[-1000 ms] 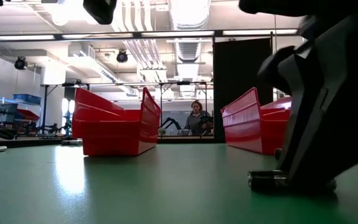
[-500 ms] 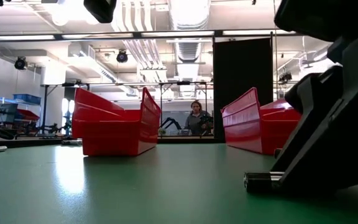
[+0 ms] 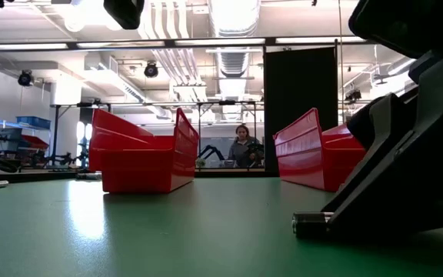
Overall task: Sort batteries
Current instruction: Put the silver battery into the right red bin
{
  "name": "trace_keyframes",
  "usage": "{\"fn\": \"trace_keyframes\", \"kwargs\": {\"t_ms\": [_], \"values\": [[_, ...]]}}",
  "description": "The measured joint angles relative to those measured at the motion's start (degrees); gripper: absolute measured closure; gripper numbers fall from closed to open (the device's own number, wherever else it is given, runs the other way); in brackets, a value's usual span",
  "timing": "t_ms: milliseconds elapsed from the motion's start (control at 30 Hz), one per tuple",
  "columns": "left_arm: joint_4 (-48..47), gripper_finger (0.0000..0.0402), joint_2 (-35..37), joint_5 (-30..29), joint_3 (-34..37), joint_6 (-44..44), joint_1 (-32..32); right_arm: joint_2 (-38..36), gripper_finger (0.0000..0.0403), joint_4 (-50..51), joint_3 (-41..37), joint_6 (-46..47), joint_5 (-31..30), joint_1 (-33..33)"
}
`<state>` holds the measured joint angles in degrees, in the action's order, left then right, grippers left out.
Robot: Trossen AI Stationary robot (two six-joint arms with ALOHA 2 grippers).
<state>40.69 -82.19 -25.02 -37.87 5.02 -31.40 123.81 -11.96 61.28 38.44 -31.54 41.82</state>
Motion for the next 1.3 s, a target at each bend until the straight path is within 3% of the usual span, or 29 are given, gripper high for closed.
{"fn": "trace_keyframes", "kwargs": {"t_ms": [400, 867, 1067, 1200, 1300], "values": [[0.0, 0.0402, 0.0, 0.0, 0.0, 0.0, 0.0, -3.44, 0.0372, 2.18, 0.47, -1.32, 1.54, -0.09], [-0.08, 0.0402, -0.35, 0.02, 0.02, 0.02, 0.0, -20.96, 0.0373, 18.92, 0.27, -5.37, 1.08, -0.18], [-0.37, 0.0402, -0.35, 0.04, 0.02, 0.02, 0.0, -32.42, 0.0374, 35.16, 2.52, -7.53, -1.07, -1.05], [-0.42, 0.0402, -0.35, 0.04, 0.04, 0.02, 0.0, -38.5, 0.0374, 52.22, 3.35, -4.39, -5.6, -2.79], [-0.48, 0.0402, -0.35, 0.04, 0.04, 0.02, 0.0, -42.09, 0.0374, 59.58, 3.14, -2.27, -6.52, -5.31]]}}
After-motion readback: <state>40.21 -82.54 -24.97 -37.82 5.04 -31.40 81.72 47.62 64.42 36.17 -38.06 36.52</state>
